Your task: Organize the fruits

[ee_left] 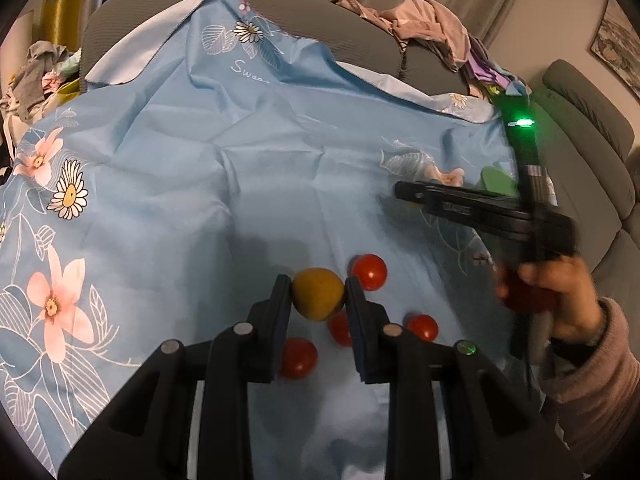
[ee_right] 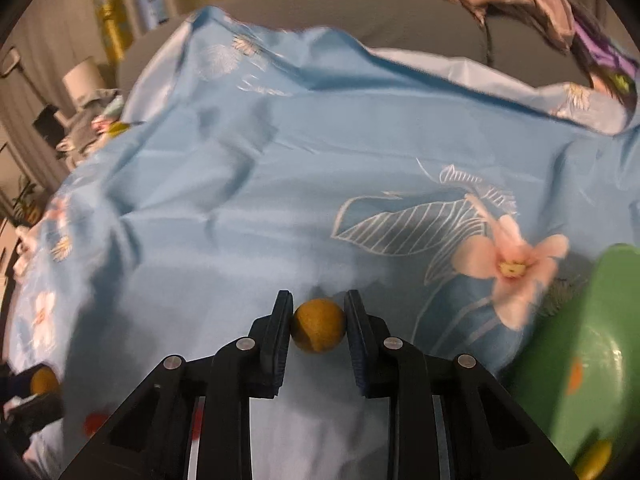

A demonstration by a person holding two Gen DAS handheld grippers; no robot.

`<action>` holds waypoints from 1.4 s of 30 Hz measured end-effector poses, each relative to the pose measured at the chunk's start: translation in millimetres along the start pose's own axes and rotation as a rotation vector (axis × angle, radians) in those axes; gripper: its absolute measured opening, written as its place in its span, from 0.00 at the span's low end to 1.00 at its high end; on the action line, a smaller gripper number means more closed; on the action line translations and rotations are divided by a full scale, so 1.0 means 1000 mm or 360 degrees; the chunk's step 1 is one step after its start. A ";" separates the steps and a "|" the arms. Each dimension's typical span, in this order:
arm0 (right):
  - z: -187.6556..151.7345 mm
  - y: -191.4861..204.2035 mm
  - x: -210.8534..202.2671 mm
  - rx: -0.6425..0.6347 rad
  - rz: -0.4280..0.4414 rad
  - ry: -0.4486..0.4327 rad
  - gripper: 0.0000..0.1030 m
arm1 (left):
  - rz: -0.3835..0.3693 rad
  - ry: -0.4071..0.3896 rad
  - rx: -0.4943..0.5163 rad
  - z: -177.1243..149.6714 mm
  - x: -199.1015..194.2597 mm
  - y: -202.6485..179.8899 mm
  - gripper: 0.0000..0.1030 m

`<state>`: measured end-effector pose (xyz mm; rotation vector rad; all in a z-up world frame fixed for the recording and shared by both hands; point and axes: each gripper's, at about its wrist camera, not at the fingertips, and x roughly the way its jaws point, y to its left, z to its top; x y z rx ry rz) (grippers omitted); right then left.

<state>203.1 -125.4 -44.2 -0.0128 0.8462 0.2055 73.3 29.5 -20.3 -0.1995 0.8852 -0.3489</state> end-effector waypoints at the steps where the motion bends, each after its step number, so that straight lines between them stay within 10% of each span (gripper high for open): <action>1: -0.004 0.002 -0.012 -0.0006 0.0014 -0.0021 0.27 | 0.0006 0.0005 0.0005 -0.001 -0.001 -0.002 0.26; 16: -0.086 -0.006 -0.120 -0.0051 0.0096 -0.0106 0.27 | 0.0022 0.0085 0.0097 -0.025 -0.014 -0.045 0.26; 42: -0.118 -0.070 -0.163 0.0214 0.0068 -0.0263 0.27 | -0.0121 0.0095 0.0454 0.004 0.005 -0.153 0.26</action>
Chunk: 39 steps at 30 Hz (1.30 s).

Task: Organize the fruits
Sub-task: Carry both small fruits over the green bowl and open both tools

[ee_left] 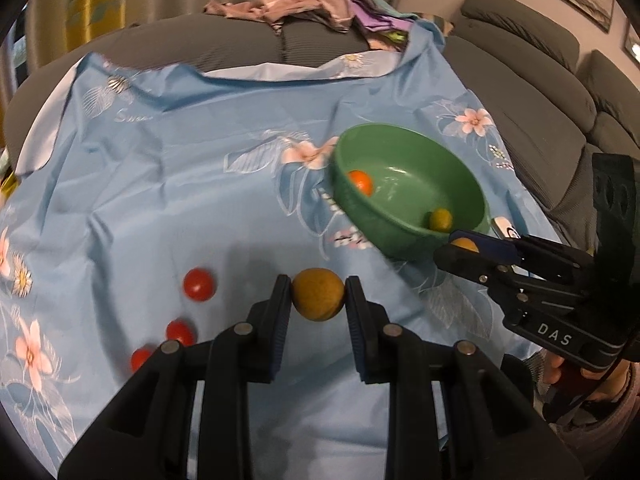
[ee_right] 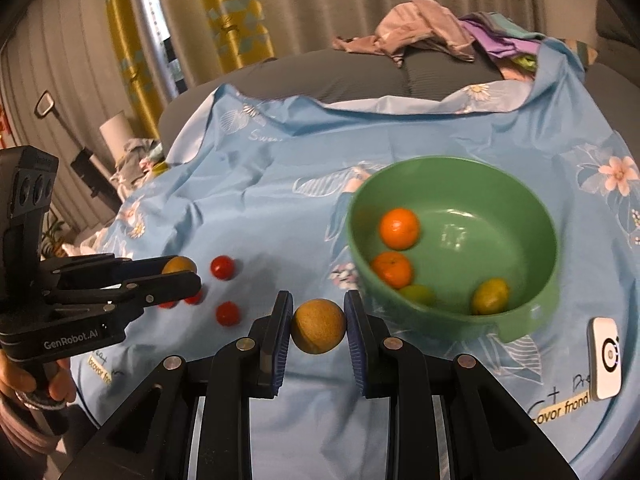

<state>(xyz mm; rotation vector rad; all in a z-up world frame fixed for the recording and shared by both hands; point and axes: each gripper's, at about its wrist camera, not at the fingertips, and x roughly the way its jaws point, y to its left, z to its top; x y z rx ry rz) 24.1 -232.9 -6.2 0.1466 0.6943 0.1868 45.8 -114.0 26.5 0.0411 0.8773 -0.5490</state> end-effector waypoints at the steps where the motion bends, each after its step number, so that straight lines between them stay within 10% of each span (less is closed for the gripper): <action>1: 0.001 -0.003 0.000 0.0011 -0.0002 -0.0007 0.27 | -0.0006 0.0000 0.0019 0.004 0.002 -0.005 0.26; 39: 0.019 -0.094 -0.012 0.0255 -0.0187 -0.0180 0.27 | -0.0188 0.0077 0.0346 0.082 0.091 -0.093 0.27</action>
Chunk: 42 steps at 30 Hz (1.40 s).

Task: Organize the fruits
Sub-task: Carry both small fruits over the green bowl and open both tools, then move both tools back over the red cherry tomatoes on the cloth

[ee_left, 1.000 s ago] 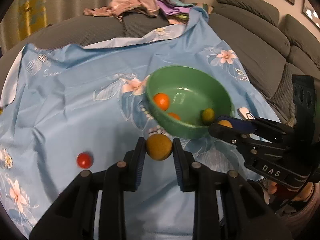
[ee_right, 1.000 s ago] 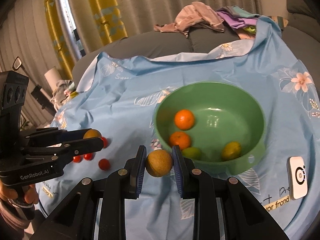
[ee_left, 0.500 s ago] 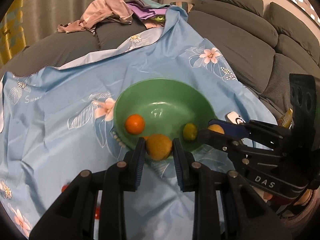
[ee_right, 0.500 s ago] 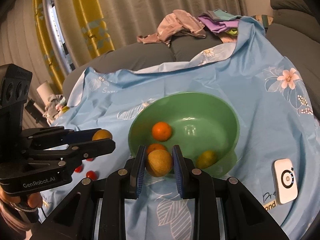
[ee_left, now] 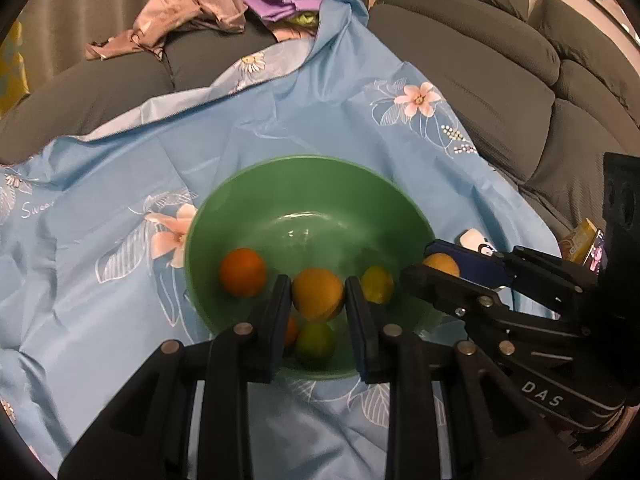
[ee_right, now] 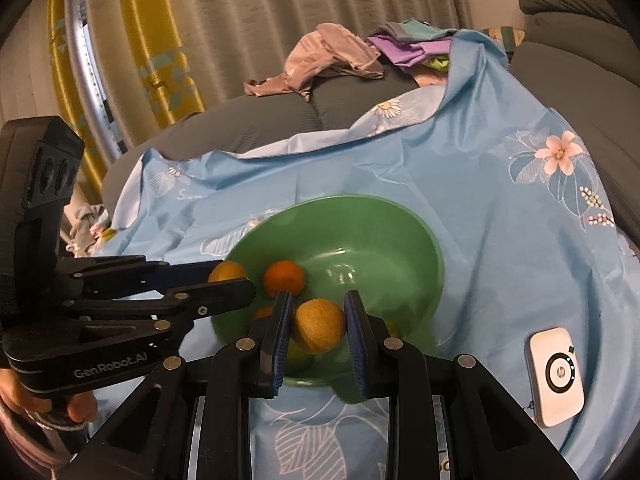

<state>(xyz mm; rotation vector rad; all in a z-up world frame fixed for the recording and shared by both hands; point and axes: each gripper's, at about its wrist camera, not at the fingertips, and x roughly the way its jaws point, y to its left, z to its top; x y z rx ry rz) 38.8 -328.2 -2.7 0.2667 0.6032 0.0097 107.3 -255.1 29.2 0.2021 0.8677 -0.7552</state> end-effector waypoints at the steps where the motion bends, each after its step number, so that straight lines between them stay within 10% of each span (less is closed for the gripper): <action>1: 0.000 -0.002 0.001 0.0009 -0.0001 0.0006 0.27 | 0.0001 0.0009 0.0001 0.000 0.003 0.000 0.27; 14: 0.000 -0.011 0.018 0.0044 -0.0047 0.0090 0.27 | 0.0010 0.0059 -0.0042 0.001 0.024 0.012 0.26; 22: 0.001 -0.013 0.021 0.0080 -0.0099 0.0144 0.35 | 0.0037 0.0046 -0.0134 -0.008 0.009 0.026 0.65; 42: -0.018 -0.008 -0.026 0.0195 0.0079 0.0090 0.43 | 0.0140 -0.0126 -0.0804 -0.138 -0.114 0.101 0.96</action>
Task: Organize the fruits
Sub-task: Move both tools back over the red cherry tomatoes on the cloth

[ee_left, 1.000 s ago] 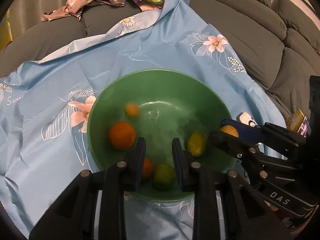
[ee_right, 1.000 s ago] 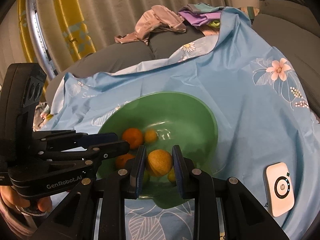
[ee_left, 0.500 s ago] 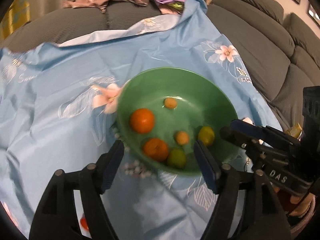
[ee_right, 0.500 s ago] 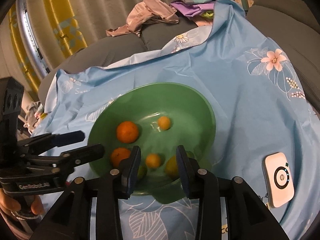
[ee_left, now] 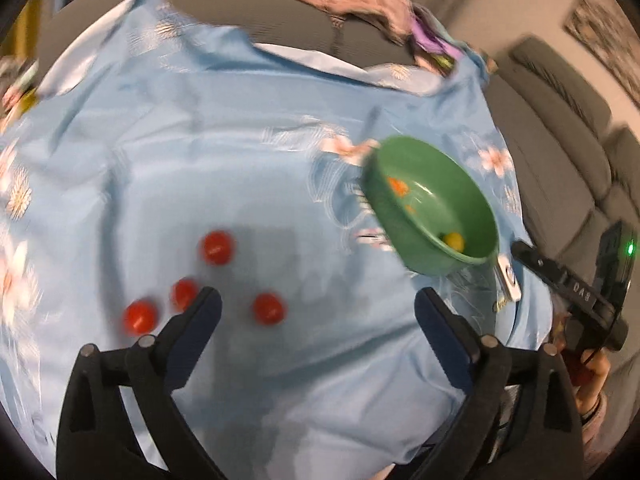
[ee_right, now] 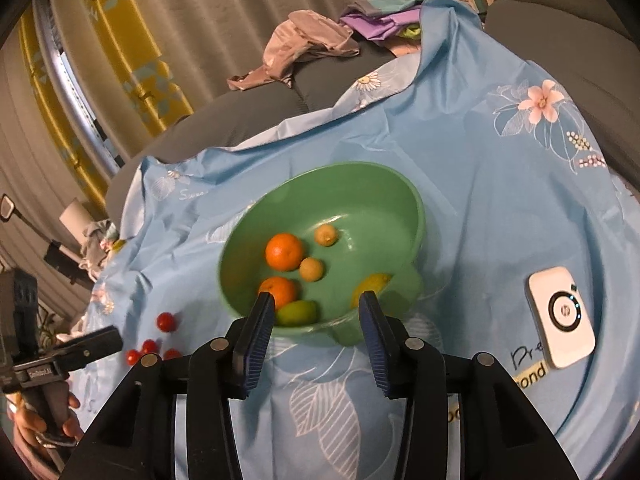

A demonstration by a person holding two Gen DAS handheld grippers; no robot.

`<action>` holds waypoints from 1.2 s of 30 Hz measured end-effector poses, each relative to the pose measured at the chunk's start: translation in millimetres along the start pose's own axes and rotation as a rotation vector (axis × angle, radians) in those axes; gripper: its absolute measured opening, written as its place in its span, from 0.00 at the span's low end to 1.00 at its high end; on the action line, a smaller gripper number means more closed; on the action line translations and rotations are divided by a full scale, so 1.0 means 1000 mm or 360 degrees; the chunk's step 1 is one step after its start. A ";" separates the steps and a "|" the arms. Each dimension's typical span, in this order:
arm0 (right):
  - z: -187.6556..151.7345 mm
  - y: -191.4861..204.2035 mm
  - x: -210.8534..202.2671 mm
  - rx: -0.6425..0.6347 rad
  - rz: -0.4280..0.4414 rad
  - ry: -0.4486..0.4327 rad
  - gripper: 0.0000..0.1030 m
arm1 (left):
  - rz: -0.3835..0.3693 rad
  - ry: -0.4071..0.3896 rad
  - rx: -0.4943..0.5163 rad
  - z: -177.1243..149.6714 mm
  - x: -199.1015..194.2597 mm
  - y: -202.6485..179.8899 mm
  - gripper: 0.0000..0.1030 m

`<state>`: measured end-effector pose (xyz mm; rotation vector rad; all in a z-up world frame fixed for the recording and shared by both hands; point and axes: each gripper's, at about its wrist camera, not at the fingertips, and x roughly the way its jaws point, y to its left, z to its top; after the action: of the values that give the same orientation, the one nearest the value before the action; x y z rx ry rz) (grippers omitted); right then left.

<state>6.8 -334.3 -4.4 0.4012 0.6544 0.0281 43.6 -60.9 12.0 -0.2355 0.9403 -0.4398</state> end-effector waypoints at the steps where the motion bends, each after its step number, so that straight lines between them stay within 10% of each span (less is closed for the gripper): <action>1: -0.001 0.003 -0.001 -0.0008 0.0007 0.0002 0.43 | 0.0004 -0.0021 -0.0053 -0.004 -0.008 0.010 0.97; 16: -0.044 0.104 0.036 -0.0444 0.0250 0.0250 0.43 | -0.0026 -0.0387 -0.0146 -0.055 -0.080 0.059 1.00; 27: -0.072 0.140 0.064 -0.0645 0.0295 0.0427 0.43 | 0.0160 -0.0096 0.0003 -0.046 -0.041 0.072 0.99; 36: -0.083 0.159 0.099 -0.0726 0.0292 0.0533 0.43 | 0.0281 0.0016 0.0420 -0.039 -0.014 0.068 0.93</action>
<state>52.0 -143.3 -62.9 0.0108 0.9129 0.4192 22.5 5.4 -25.7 0.0895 0.8937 -0.3971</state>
